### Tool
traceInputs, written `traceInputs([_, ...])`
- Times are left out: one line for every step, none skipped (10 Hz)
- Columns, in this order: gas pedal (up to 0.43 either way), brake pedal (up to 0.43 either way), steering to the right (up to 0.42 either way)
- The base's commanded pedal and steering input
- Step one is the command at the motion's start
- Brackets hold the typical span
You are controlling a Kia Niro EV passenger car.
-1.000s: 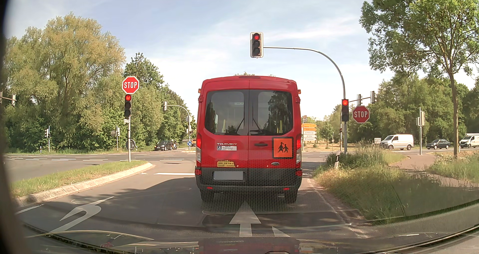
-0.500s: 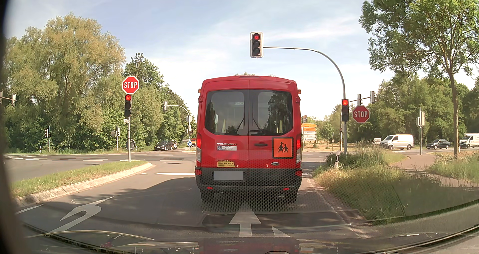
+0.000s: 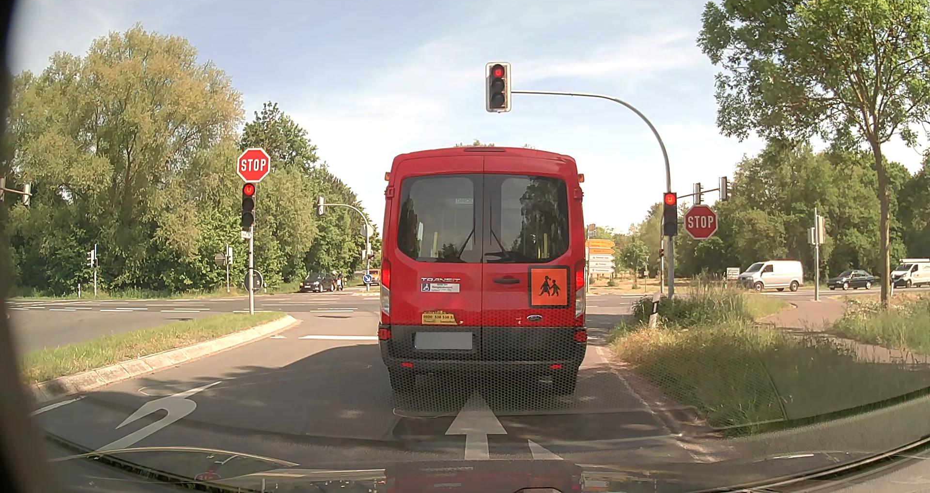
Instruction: Follow the waypoints while adhering to traffic rules and regulations
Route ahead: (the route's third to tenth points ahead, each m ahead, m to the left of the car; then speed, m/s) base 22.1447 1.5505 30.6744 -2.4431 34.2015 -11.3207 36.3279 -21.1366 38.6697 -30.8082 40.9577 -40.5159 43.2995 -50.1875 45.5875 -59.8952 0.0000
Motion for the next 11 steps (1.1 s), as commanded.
traceInputs([0.0, 0.201, -0.01])
traceInputs([0.0, 0.201, -0.01])
traceInputs([0.0, 0.195, -0.01])
traceInputs([0.0, 0.195, -0.01])
traceInputs([0.0, 0.201, -0.01])
traceInputs([0.0, 0.195, -0.01])
traceInputs([0.0, 0.195, -0.01])
traceInputs([0.0, 0.195, -0.01])
traceInputs([0.0, 0.201, -0.01])
traceInputs([0.0, 0.201, -0.01])
traceInputs([0.0, 0.201, -0.01])
